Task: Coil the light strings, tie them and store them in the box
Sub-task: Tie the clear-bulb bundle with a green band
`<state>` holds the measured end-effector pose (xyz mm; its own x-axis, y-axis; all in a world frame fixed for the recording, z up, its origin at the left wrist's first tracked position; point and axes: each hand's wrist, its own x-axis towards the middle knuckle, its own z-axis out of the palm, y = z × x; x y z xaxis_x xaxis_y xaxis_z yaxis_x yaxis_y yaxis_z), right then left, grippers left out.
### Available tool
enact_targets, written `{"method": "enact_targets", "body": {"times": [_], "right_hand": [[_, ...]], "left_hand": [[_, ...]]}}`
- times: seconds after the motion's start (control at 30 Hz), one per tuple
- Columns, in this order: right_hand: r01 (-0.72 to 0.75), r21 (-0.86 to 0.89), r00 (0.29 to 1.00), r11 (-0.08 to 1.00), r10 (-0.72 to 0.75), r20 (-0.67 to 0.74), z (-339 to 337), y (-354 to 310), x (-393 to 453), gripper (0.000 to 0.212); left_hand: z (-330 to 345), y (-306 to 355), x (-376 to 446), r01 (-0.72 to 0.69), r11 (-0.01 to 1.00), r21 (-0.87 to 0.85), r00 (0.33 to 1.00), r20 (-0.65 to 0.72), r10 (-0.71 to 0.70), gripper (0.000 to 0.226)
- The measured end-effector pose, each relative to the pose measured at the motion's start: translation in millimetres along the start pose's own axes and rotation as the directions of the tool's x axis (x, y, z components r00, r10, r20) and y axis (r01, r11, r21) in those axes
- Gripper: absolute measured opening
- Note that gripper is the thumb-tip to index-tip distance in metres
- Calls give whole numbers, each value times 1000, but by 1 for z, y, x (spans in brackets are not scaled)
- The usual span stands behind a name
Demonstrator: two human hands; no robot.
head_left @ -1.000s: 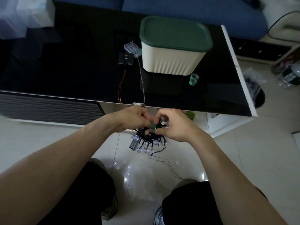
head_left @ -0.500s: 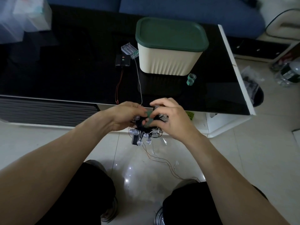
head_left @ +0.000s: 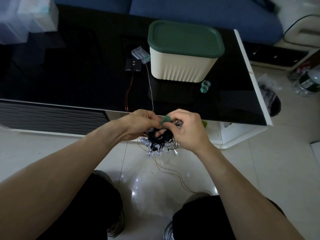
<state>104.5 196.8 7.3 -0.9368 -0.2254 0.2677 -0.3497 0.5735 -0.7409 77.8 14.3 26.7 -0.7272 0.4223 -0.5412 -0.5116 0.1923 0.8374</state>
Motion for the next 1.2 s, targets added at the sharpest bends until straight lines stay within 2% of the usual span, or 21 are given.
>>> {"method": "enact_targets", "body": {"times": [0.17,0.37,0.43,0.5,0.6,0.7,0.77,0.87,0.93,1.07,1.13,1.2], "right_hand": [[-201,62,978,978,196,71,10,3,0,3],[-279,178,960,944,270,74,18,4,-2,9],[-330,218,944,918,323,71,17,3,-2,21],[-326,223,945,919,321,60,16,3,0,19],[-296,149,955,944,287,76,15,2,1,8],[-289,63,953,955,281,110,9,-3,3,11],[-280,-16,942,960,278,186,0,-7,3,15],[-234,-198,900,952,289,327,-11,-14,5,27],[-210,-262,878,942,299,374,-16,-19,6,28],[-117,-429,821,896,330,465,-12,-20,8,31],[-126,-449,767,884,374,521,-6,-17,5,27],[-150,-447,745,882,398,536,0,-12,2,27]], "left_hand": [[5,-6,-3,-21,996,83,999,-28,24,13],[4,-6,-1,-49,993,106,995,-77,57,15],[5,-8,-1,-47,993,111,994,-94,57,16],[7,-10,0,-46,994,98,989,-132,59,18],[8,-7,0,-47,996,71,980,-188,60,36],[9,-6,-2,-55,994,90,983,-170,70,42],[10,-7,-3,-61,987,148,987,-137,81,40],[12,-8,-4,-78,966,247,989,-104,107,36],[13,-7,-4,-84,950,301,990,-83,114,35],[12,-10,-3,-153,854,498,983,-15,185,34],[10,-10,-3,-180,807,562,981,43,188,35],[8,-8,-3,-197,754,627,979,79,190,34]]}}
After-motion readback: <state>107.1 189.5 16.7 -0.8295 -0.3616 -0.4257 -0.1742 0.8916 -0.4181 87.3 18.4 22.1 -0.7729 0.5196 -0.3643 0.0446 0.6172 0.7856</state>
